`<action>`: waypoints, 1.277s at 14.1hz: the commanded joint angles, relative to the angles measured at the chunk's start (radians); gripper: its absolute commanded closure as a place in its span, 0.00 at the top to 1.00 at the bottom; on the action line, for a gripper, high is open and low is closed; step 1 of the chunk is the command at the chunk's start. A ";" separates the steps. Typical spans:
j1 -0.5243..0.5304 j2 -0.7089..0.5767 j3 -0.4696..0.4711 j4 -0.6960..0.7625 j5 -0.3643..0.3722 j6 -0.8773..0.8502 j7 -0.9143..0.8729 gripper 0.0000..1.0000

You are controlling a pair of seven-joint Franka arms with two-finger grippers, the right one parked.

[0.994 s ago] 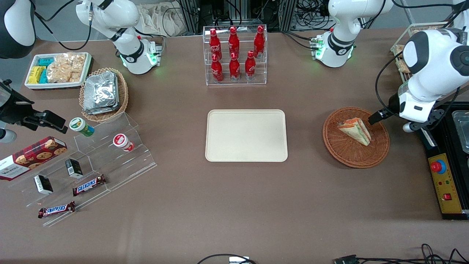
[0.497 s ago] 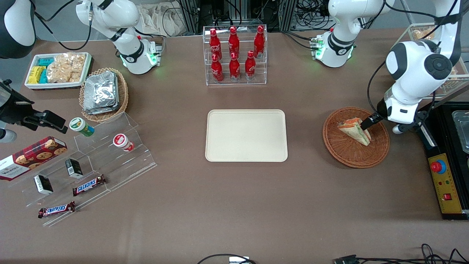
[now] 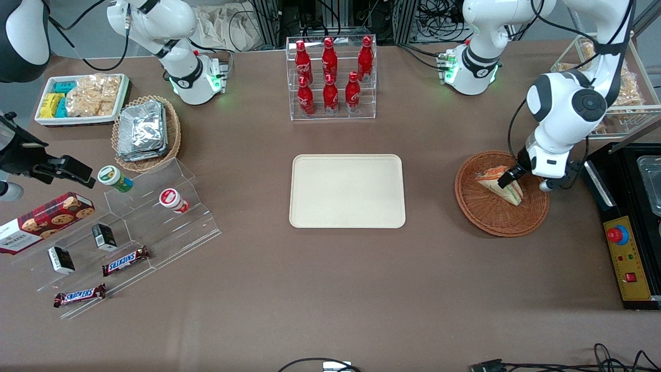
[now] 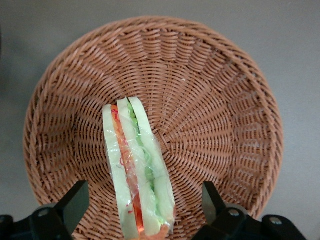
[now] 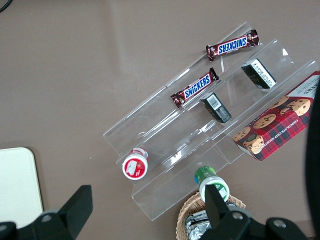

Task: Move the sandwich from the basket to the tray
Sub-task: 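Lower the left gripper around the sandwich and close on it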

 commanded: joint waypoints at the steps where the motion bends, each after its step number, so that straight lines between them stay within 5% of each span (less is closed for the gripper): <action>1: -0.001 0.018 -0.005 -0.013 0.001 0.042 -0.036 1.00; 13: -0.012 0.115 -0.006 -0.050 0.001 0.174 -0.116 0.97; 15: -0.013 0.128 -0.008 -0.051 0.003 0.186 -0.116 0.76; 18: -0.013 0.138 -0.008 -0.069 0.009 0.226 -0.111 0.27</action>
